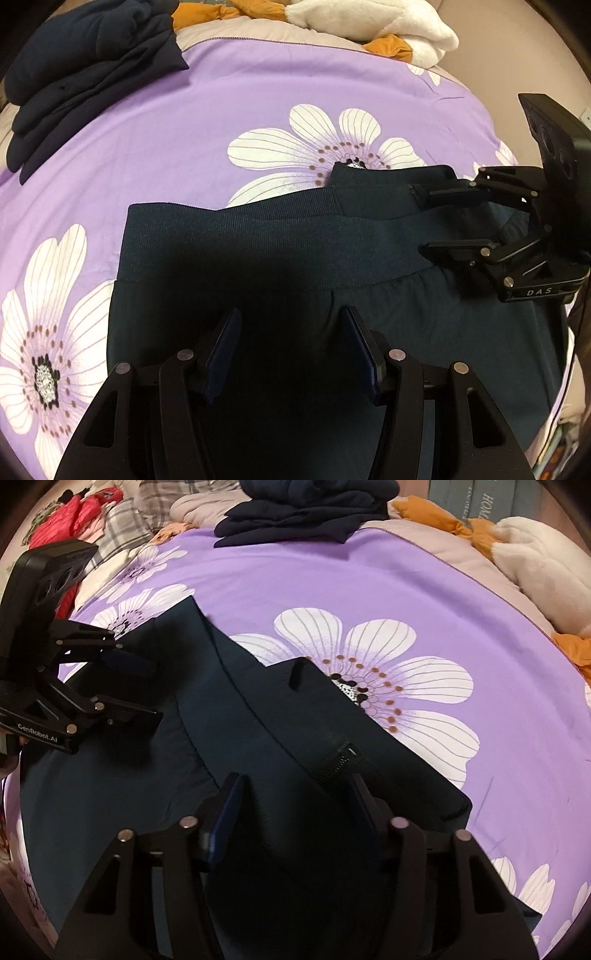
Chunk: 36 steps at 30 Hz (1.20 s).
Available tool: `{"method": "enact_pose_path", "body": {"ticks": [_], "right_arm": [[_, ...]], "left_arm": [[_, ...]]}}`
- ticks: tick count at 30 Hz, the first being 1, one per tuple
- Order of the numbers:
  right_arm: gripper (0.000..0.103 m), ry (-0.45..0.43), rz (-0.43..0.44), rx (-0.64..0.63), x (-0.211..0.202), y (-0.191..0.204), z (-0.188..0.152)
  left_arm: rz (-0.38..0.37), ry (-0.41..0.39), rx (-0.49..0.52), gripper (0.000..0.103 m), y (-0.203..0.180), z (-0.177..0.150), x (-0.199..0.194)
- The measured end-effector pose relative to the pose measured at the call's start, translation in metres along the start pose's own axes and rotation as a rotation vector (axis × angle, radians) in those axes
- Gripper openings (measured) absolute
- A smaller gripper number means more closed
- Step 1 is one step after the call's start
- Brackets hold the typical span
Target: Fold large clothes
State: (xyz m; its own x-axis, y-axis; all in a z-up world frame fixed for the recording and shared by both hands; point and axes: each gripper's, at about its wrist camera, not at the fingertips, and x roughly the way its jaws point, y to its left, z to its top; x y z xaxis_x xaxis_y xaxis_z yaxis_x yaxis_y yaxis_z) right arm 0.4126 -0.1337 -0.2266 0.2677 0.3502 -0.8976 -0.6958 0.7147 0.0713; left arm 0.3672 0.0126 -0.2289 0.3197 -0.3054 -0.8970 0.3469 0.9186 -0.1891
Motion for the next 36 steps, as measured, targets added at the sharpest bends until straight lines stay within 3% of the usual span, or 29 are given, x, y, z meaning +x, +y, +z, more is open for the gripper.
{"method": "enact_pose_path", "body": {"ticks": [4, 6, 8, 12, 15, 19, 25, 30, 31, 33, 36], "right_arm": [[0.027, 0.018, 0.011, -0.029, -0.002, 0.005, -0.003], [0.014, 0.03, -0.03, -0.056, -0.002, 0.012, -0.006], [0.008, 0.029, -0.082, -0.091, -0.003, 0.022, -0.009], [0.005, 0.011, -0.24, -0.199, -0.004, 0.044, -0.012], [0.005, -0.029, -0.33, -0.209, -0.006, 0.043, -0.008], [0.004, -0.068, -0.394, -0.183, -0.009, 0.033, 0.0], [0.004, -0.048, -0.392, -0.117, 0.005, 0.015, 0.009], [0.013, -0.053, -0.339, -0.007, 0.011, 0.006, 0.007], [0.02, -0.068, -0.334, 0.025, 0.007, 0.006, 0.005], [0.051, -0.098, -0.317, 0.065, -0.001, 0.007, 0.004], [0.055, -0.151, -0.32, 0.082, -0.016, 0.017, 0.002]], "left_arm": [[0.005, -0.008, 0.007, 0.055, -0.002, -0.001, 0.001], [0.011, -0.014, 0.014, 0.055, -0.004, -0.001, 0.002], [0.023, -0.019, 0.023, 0.055, -0.006, -0.002, 0.003], [0.052, -0.032, 0.04, 0.055, -0.011, -0.004, 0.002], [0.061, -0.038, 0.041, 0.055, -0.011, -0.001, 0.003], [0.081, -0.058, 0.03, 0.055, -0.008, 0.007, 0.004], [0.088, -0.069, 0.003, 0.055, -0.002, 0.016, 0.012], [0.129, -0.097, 0.004, 0.055, -0.008, 0.014, 0.01], [0.14, -0.101, 0.004, 0.055, -0.01, 0.012, 0.008], [0.156, -0.11, 0.0, 0.055, -0.011, 0.011, 0.004], [0.166, -0.128, -0.014, 0.055, -0.014, 0.006, -0.005]]}}
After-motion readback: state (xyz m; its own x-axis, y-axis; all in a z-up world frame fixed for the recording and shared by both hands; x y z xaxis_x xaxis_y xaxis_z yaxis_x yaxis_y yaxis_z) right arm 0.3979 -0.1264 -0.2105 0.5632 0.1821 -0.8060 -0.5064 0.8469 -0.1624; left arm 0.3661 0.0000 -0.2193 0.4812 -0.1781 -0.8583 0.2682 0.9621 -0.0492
